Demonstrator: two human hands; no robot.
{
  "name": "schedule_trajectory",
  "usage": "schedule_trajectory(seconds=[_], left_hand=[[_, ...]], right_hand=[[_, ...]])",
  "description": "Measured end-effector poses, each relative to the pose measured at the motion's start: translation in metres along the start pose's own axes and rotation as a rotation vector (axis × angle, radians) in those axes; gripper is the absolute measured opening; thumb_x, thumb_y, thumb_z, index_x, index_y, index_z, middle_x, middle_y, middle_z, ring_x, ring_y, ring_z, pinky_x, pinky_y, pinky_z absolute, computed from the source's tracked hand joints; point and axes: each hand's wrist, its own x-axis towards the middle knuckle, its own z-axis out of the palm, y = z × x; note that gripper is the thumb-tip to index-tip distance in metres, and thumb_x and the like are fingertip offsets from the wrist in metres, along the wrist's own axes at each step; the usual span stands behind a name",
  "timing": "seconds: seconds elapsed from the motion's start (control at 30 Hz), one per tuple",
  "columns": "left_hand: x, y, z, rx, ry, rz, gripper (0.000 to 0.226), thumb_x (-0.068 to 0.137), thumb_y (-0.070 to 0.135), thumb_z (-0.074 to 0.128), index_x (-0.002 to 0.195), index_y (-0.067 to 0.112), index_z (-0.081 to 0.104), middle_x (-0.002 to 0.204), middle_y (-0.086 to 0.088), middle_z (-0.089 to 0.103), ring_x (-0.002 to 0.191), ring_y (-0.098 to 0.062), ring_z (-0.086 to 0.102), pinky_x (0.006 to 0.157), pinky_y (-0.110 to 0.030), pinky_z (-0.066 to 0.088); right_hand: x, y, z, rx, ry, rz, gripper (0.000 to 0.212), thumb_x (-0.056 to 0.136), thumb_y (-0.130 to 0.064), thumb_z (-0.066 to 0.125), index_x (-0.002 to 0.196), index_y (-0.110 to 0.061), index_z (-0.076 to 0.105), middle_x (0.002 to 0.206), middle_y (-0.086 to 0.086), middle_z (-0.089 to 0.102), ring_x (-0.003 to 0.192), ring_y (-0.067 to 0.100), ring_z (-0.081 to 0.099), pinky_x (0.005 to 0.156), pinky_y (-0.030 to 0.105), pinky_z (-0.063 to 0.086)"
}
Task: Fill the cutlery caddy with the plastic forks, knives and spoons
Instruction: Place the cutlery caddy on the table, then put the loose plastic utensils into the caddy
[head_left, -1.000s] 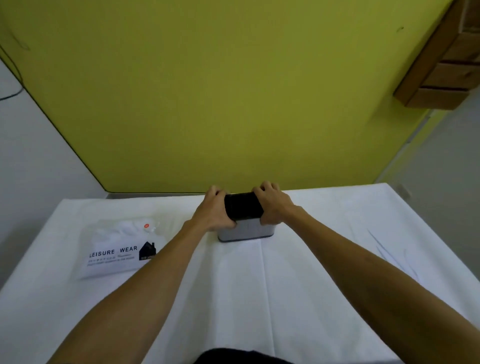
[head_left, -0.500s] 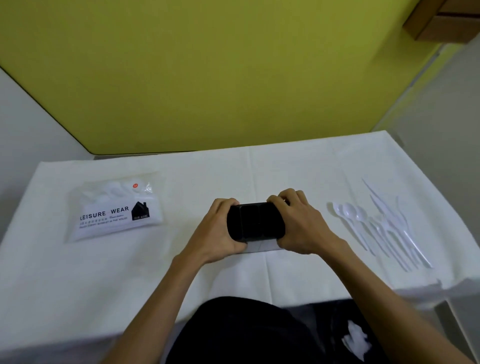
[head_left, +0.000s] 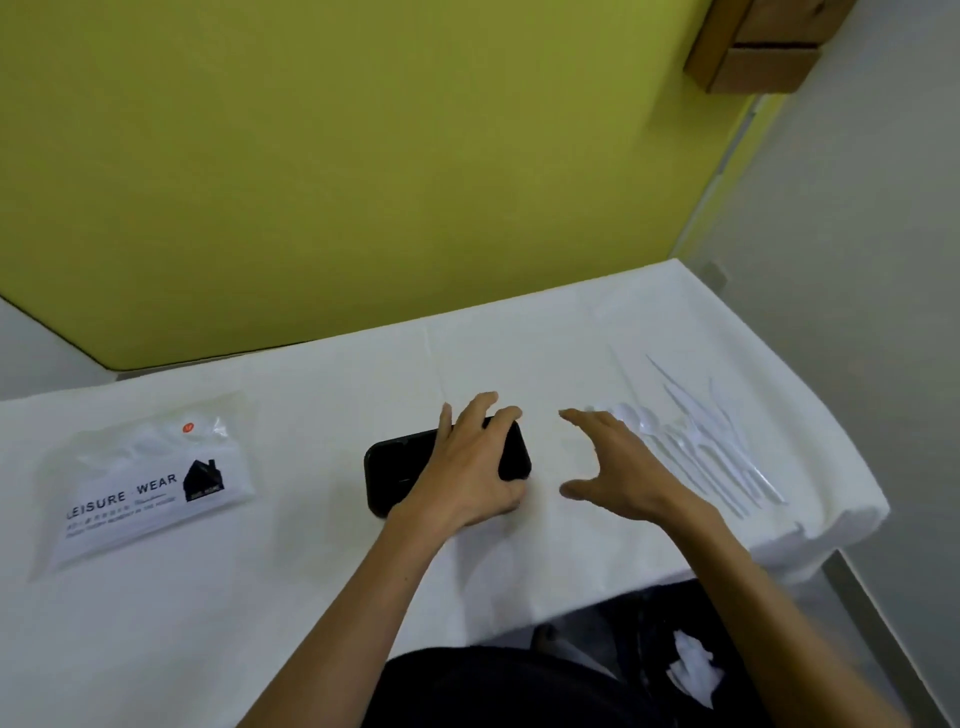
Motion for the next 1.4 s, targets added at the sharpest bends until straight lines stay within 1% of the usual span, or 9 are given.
schedule_trajectory(seconds=[0.13,0.27,0.43,0.57,0.8,1.0,1.13,1.23,1.4], left_hand=[[0.023,0.041,0.031,-0.06,0.042,0.155,0.056,0.095,0.035,0.062,0.147,0.026,0.043,0.162,0.006,0.021,0.15,-0.015,0.017,0.124,-0.031,0.009],[0.045,0.066,0.065,-0.244,-0.001,0.174,0.039,0.095,0.028,0.063,0.133,0.026,0.058,0.147,0.011,0.042,0.134,-0.005,0.042,0.103,-0.014,0.031],[0.07,0.072,0.103,-0.471,-0.009,-0.061,0.029,0.091,0.02,0.063,0.12,0.025,0.066,0.119,0.01,0.065,0.1,-0.001,0.062,0.093,-0.022,0.051],[0.078,0.066,0.123,-0.641,0.015,-0.295,0.029,0.091,0.027,0.059,0.119,0.023,0.064,0.107,0.005,0.069,0.094,-0.01,0.069,0.087,-0.035,0.059],[0.092,0.082,0.136,-0.86,0.095,-0.373,0.041,0.091,0.05,0.066,0.115,0.018,0.058,0.107,-0.003,0.07,0.092,-0.011,0.07,0.08,-0.029,0.059],[0.111,0.086,0.139,-1.276,0.204,-0.553,0.024,0.102,0.005,0.039,0.123,0.004,0.051,0.109,-0.014,0.069,0.088,-0.025,0.074,0.077,-0.035,0.059],[0.118,0.072,0.141,-1.368,0.316,-0.702,0.029,0.1,-0.002,0.036,0.122,-0.003,0.056,0.091,-0.013,0.067,0.071,-0.022,0.067,0.061,-0.029,0.052],[0.122,0.07,0.146,-1.283,0.314,-0.732,0.019,0.103,0.01,0.046,0.112,-0.001,0.059,0.08,-0.007,0.061,0.06,-0.016,0.051,0.054,-0.026,0.041],[0.129,0.078,0.15,-1.033,0.177,-0.631,0.049,0.094,0.059,0.055,0.097,0.01,0.057,0.069,-0.003,0.044,0.058,-0.017,0.038,0.063,-0.029,0.04]], right_hand=[[-0.004,0.064,-0.013,-0.011,0.165,0.22,0.059,0.089,-0.017,0.066,0.144,-0.017,0.046,0.146,0.006,0.045,0.131,0.024,0.047,0.103,0.031,0.042],[0.003,0.099,-0.012,-0.047,0.304,0.373,0.036,0.09,-0.009,0.053,0.126,-0.011,0.059,0.123,0.011,0.059,0.111,0.031,0.06,0.084,0.037,0.05],[0.001,0.113,0.004,-0.15,0.288,0.374,0.02,0.094,-0.025,0.054,0.11,-0.016,0.058,0.109,0.003,0.064,0.095,0.023,0.061,0.067,0.029,0.041],[-0.007,0.123,0.0,0.006,0.319,0.356,0.01,0.092,-0.026,0.06,0.098,-0.019,0.063,0.093,-0.003,0.066,0.081,0.016,0.058,0.064,0.028,0.045],[-0.029,0.116,-0.001,0.221,0.367,0.164,0.008,0.086,-0.034,0.068,0.085,-0.027,0.066,0.076,-0.014,0.066,0.074,0.001,0.06,0.062,0.017,0.043],[-0.018,0.115,0.004,0.19,0.344,0.114,0.029,0.086,-0.055,0.061,0.102,-0.031,0.068,0.101,-0.014,0.065,0.092,0.005,0.061,0.075,0.025,0.05],[-0.007,0.128,0.006,-0.025,0.265,0.255,0.029,0.096,-0.034,0.053,0.119,-0.017,0.053,0.118,0.001,0.053,0.095,0.023,0.061,0.072,0.031,0.046],[-0.008,0.131,0.007,-0.053,0.202,0.252,0.017,0.097,-0.026,0.049,0.108,-0.013,0.052,0.11,0.005,0.054,0.089,0.024,0.06,0.073,0.034,0.05],[-0.021,0.125,0.003,0.202,0.191,0.162,0.012,0.095,-0.027,0.056,0.096,-0.017,0.062,0.095,-0.004,0.066,0.085,0.012,0.062,0.072,0.026,0.053]])
